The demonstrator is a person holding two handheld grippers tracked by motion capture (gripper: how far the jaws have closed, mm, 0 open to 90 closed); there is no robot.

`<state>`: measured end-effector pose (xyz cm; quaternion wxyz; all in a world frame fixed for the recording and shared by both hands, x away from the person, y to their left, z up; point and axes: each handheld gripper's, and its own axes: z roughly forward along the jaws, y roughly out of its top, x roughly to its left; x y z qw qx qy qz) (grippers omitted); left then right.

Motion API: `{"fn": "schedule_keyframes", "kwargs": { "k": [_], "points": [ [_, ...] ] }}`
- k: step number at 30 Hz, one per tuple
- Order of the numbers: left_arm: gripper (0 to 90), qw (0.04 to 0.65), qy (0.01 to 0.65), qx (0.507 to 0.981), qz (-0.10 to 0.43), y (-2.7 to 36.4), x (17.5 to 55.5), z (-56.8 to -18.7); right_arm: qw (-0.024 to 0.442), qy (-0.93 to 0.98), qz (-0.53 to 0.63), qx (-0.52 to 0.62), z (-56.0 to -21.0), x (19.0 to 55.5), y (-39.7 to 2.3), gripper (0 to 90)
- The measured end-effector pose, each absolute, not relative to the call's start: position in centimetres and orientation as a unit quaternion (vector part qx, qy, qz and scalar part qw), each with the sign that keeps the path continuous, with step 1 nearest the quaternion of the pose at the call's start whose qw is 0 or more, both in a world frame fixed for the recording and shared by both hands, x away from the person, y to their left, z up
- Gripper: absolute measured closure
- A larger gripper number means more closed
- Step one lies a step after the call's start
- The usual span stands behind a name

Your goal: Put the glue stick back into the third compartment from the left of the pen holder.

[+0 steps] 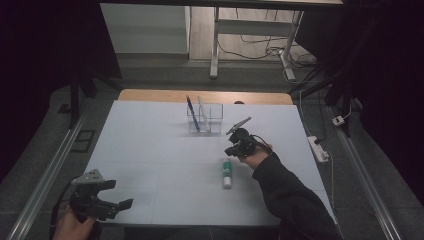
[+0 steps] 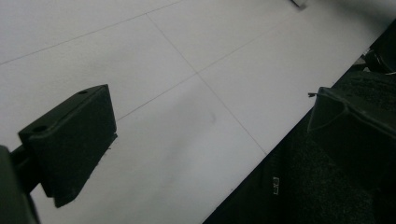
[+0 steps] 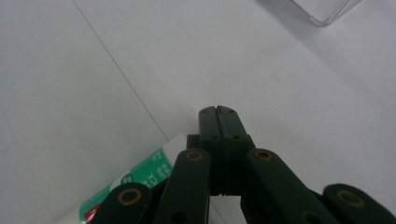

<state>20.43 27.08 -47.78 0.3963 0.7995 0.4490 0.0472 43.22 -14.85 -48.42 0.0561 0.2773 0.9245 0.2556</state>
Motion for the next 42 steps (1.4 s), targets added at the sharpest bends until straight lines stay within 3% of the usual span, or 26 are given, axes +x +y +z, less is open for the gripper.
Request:
{"fn": "schedule_keyframes", "kwargs": {
  "k": [17,42],
  "points": [
    [1.2,0.397,0.450,0.799,0.047,27.1,20.4,-47.8,0.029,0.925,0.248,0.286,-50.0,44.0,-14.4,89.6],
    [1.3,0.396,0.450,0.799,0.047,27.1,20.4,-47.8,0.027,0.926,0.232,0.296,-49.9,43.3,-16.0,89.6]
  ]
}}
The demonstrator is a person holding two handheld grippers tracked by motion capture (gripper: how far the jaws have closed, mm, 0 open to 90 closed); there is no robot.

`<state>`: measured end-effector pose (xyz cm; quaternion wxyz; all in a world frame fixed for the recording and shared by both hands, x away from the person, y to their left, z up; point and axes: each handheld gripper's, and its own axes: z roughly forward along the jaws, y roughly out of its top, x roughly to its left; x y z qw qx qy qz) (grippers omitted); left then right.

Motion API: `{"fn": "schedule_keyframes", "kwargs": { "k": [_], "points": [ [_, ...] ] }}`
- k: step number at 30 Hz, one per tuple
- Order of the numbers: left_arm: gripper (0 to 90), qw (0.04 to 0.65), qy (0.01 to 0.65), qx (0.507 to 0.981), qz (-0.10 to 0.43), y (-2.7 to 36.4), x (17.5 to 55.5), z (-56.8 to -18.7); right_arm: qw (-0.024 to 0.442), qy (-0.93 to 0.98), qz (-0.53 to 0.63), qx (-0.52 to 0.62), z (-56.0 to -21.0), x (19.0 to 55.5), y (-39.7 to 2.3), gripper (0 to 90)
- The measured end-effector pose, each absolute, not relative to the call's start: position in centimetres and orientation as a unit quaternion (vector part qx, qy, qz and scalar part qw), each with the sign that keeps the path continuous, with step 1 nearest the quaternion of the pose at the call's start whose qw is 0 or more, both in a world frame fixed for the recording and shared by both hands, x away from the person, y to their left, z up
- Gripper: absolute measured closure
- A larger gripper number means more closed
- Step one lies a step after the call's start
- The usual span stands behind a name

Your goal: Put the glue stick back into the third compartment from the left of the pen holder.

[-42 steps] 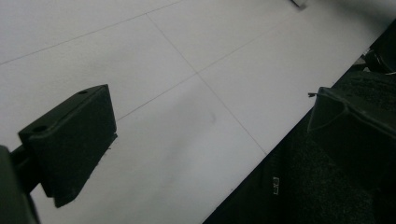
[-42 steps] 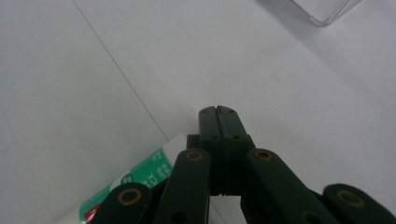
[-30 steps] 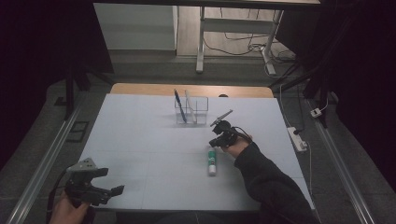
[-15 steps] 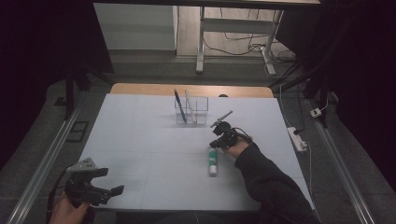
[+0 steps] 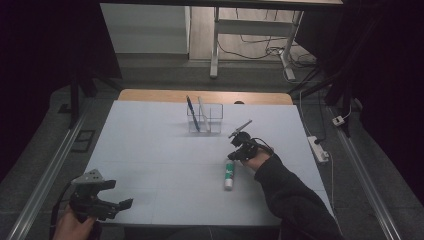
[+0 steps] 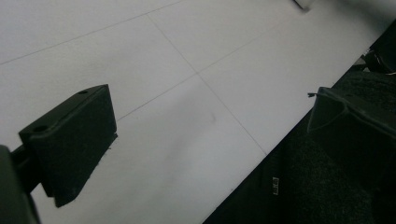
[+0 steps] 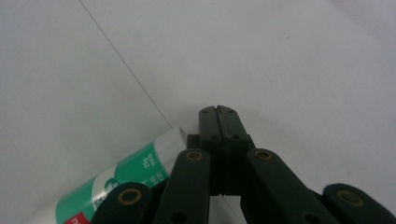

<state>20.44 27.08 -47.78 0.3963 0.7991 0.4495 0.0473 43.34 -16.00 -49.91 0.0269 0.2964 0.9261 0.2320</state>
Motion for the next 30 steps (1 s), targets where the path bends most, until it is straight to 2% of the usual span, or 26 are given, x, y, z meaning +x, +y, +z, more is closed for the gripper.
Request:
{"fn": "schedule_keyframes", "kwargs": {
  "k": [30],
  "points": [
    [1.4,0.395,0.449,0.800,0.049,27.0,20.5,-47.8,0.017,0.928,0.214,0.305,-49.8,40.7,-18.4,89.6]
  ]
}}
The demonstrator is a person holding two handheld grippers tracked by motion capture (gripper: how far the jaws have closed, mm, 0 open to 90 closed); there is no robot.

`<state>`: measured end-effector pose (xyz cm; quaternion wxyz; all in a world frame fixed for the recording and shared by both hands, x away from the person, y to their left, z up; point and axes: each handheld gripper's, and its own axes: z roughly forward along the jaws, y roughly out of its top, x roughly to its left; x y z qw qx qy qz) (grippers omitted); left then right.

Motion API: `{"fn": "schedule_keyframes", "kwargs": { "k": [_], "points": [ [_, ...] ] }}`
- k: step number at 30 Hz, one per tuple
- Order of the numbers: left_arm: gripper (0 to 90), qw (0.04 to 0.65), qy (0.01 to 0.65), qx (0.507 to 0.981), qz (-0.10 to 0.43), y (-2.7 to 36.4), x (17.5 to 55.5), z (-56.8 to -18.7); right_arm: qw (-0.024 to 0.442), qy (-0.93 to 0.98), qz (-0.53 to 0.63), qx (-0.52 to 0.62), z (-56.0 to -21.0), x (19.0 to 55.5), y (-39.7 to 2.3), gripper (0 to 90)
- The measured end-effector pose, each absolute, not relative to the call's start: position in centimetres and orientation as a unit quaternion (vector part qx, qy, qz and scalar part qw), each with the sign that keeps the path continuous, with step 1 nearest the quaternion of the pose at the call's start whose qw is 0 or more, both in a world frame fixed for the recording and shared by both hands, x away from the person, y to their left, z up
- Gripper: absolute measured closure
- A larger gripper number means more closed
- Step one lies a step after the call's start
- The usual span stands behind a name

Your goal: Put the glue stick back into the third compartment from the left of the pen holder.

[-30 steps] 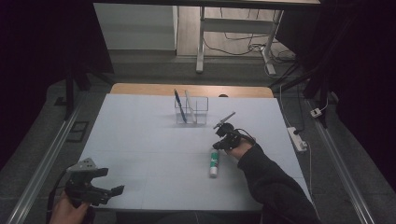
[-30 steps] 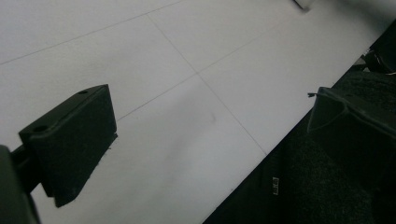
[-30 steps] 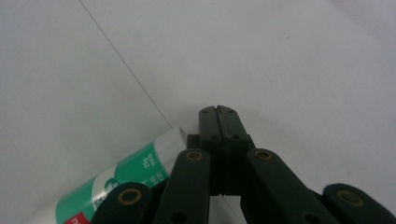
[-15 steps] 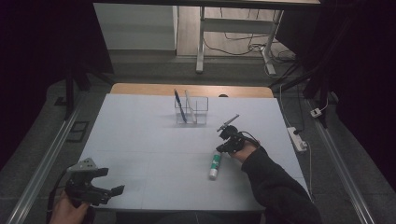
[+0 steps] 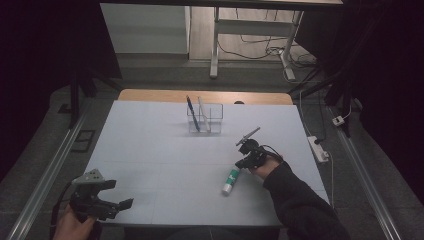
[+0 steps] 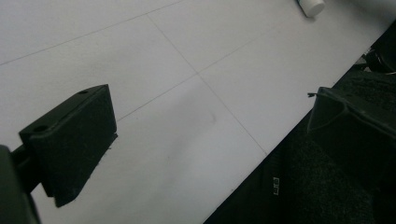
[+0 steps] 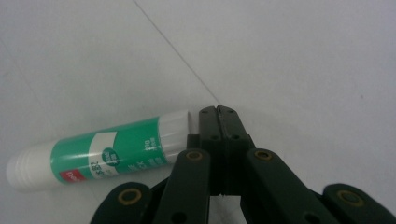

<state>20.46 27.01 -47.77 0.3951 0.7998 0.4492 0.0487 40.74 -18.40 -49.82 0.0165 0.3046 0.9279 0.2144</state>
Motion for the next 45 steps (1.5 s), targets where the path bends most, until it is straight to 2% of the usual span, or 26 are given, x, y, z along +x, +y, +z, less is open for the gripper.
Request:
{"fn": "schedule_keyframes", "kwargs": {
  "k": [10,17,25,45],
  "points": [
    [1.4,0.395,0.450,0.800,0.048,27.0,20.5,-47.8,0.007,0.928,0.213,0.305,-49.8,39.5,-19.7,89.6],
    [1.4,0.394,0.449,0.800,0.047,27.0,20.6,-47.8,0.031,0.929,0.217,0.298,-49.9,40.2,-19.2,89.6],
    [1.4,0.395,0.450,0.799,0.048,27.0,20.5,-47.8,0.031,0.939,0.214,0.268,-50.1,40.2,-18.2,89.6],
    [1.4,0.395,0.450,0.800,0.047,27.0,20.5,-47.8,0.007,0.946,0.208,0.247,-49.8,37.5,-19.1,89.6]
  ]
}}
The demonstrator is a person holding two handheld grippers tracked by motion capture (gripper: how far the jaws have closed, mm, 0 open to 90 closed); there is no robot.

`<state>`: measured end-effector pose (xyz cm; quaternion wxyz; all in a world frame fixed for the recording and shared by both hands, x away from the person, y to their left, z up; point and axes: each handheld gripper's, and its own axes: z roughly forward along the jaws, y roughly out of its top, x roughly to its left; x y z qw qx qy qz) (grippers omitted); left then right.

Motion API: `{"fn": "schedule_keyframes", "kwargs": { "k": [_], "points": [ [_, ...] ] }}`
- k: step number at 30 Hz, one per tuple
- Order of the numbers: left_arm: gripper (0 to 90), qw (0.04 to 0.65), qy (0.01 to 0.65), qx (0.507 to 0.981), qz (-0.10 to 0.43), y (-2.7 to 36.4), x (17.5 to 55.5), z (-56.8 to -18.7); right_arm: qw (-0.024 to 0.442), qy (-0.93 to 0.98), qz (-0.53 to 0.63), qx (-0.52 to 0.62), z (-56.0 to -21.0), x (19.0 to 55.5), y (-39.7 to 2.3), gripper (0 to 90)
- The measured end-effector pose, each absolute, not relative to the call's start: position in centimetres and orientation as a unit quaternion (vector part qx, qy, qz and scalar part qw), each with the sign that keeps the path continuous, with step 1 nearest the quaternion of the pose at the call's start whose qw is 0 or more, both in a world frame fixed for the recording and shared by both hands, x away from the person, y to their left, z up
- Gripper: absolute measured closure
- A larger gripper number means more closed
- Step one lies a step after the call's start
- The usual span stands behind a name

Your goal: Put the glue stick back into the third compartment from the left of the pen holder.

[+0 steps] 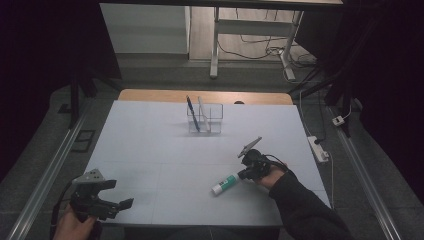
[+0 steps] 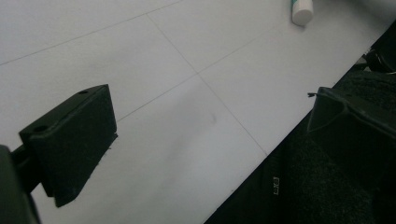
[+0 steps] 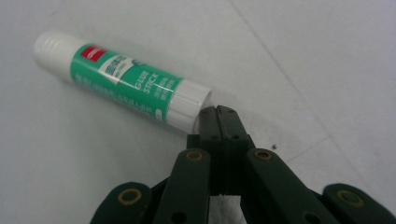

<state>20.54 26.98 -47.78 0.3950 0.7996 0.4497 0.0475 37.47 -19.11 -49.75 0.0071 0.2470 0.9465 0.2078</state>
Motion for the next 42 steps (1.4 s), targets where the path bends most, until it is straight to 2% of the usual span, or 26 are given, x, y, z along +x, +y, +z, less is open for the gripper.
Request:
{"fn": "schedule_keyframes", "kwargs": {
  "k": [23,33,38,42],
  "points": [
    [1.4,0.393,0.450,0.801,0.048,26.9,20.6,-47.8,-0.026,0.952,0.203,0.229,-49.6,33.4,-19.0,89.6],
    [1.4,0.393,0.449,0.801,0.048,26.9,20.6,-47.8,-0.014,0.953,0.205,0.222,-49.4,32.9,-19.0,89.3],
    [1.4,0.392,0.449,0.801,0.048,26.9,20.6,-47.8,0.003,0.947,0.224,0.229,-48.4,33.0,-19.5,85.1],
    [1.4,0.391,0.449,0.802,0.049,26.9,20.6,-47.8,0.019,0.945,0.235,0.225,-47.8,33.1,-19.3,73.4]
  ]
}}
